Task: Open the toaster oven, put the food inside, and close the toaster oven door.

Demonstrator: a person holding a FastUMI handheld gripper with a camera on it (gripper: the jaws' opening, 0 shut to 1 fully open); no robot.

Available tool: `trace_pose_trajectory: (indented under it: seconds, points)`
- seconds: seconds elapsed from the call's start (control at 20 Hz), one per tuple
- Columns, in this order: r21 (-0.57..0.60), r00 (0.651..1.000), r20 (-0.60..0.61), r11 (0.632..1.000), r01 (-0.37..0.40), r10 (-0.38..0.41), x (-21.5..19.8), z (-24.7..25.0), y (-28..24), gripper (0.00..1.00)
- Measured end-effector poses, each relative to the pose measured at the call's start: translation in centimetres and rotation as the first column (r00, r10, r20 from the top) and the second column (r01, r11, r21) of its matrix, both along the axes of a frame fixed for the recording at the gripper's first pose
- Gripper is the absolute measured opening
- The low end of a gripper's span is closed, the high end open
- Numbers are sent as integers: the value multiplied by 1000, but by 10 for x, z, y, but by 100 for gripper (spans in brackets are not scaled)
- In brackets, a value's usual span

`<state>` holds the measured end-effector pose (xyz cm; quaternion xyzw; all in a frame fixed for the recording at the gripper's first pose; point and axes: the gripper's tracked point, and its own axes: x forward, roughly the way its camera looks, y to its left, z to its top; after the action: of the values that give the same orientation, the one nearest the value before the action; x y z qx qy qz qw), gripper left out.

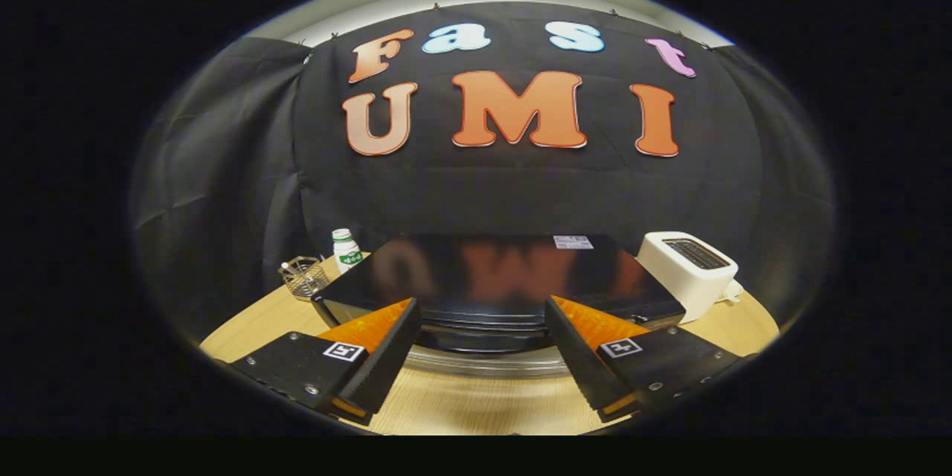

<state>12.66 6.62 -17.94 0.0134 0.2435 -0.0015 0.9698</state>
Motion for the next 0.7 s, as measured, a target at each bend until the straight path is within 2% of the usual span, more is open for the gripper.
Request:
trace_pose_trajectory:
  seconds: [0.3,0.4,0.55,0.7]
  points:
    - [2,999,-20,1000,31,-31,-1,-6,0,96]
    - [-21,1000,-3,1000,17,-17,-9,-4,2,91]
    - [34,1000,22,999,9,-10,-20,-4,9,79]
    - [23,1000,-1,999,-27,27,-35,-6,12,78]
